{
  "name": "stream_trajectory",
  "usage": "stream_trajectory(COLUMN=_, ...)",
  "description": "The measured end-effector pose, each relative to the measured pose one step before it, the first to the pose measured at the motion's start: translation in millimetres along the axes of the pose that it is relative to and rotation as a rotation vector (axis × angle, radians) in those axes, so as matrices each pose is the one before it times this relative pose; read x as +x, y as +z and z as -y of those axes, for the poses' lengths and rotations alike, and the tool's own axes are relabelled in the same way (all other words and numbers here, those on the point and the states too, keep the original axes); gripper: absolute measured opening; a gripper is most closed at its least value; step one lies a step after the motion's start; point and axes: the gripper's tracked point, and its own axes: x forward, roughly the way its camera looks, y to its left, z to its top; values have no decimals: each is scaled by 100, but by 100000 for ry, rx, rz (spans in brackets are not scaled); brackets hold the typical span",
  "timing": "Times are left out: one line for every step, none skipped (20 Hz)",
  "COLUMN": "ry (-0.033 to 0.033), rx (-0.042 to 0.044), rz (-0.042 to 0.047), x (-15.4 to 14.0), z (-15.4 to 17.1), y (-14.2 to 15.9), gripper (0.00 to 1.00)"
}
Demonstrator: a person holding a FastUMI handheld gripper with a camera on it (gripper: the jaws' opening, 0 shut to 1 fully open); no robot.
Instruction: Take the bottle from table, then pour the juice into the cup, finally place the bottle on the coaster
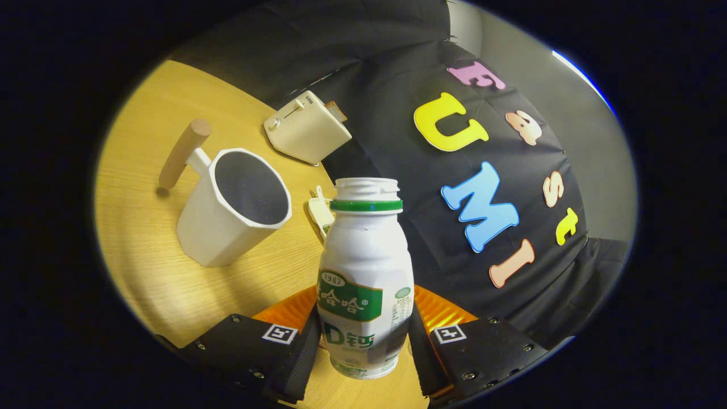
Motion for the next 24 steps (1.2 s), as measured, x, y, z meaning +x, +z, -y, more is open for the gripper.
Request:
stream_trajectory(ry=284, rx=-928, rz=264, x=298, z=-168, y=49, gripper=72)
stream_trajectory(ry=-267, rx=-1062, rz=-56, x=195, z=-9, y=42, gripper=72)
stream_trajectory(ry=-316, rx=-1733, rz=-153, x=86, z=8, y=-15, gripper=72)
stream_trajectory(ry=-455, rx=-1922, rz=-98, x=-4, z=57, y=51, gripper=72)
stream_trajectory(ry=-206, rx=-1819, rz=-49, x=92, z=-50, y=-15, gripper=72)
stream_trajectory(ry=-112, rx=-1678, rz=-175, x=-43, z=-34, y=-11, gripper=72)
stream_trajectory(ry=-346, rx=-1731, rz=-411, x=182, z=71, y=-67, gripper=72)
stream_trajectory(ry=-857, rx=-1451, rz=-404, x=-135, z=200, y=-161, gripper=72)
stream_trajectory(ry=-563, rx=-1532, rz=-133, x=-28, z=102, y=-15, gripper=72)
stream_trajectory(ry=-399, rx=-1754, rz=-208, x=55, z=6, y=97, gripper=72)
stream_trajectory(ry=-681, rx=-2062, rz=-98, x=-3, z=66, y=-13, gripper=72)
stream_trajectory(ry=-739, rx=-2108, rz=96, x=68, z=164, y=24, gripper=72)
stream_trajectory(ry=-419, rx=-2065, rz=162, x=124, z=71, y=168, gripper=72)
stream_trajectory(ry=19, rx=-1772, rz=-36, x=54, z=-85, y=0, gripper=72)
stream_trajectory(ry=-394, rx=-422, rz=-98, x=-92, z=95, y=58, gripper=72)
stream_trajectory(ry=80, rx=-295, rz=299, x=-35, z=-4, y=67, gripper=72)
stream_trajectory(ry=-148, rx=-919, rz=-81, x=83, z=11, y=2, gripper=72)
stream_trajectory(ry=-481, rx=-1954, rz=-174, x=-43, z=74, y=-39, gripper=72)
stream_trajectory(ry=-345, rx=-2613, rz=-58, x=141, z=73, y=35, gripper=72)
stream_trajectory(ry=-389, rx=-2611, rz=-89, x=46, z=81, y=6, gripper=72)
stream_trajectory(ry=-95, rx=-2228, rz=-67, x=135, z=-15, y=-59, gripper=72)
stream_trajectory(ry=99, rx=-1099, rz=-24, x=94, z=-37, y=41, gripper=72)
stream_trajectory(ry=474, rx=-930, rz=-38, x=209, z=-213, y=-19, gripper=72)
stream_trajectory(ry=-74, rx=-989, rz=-189, x=136, z=-50, y=25, gripper=72)
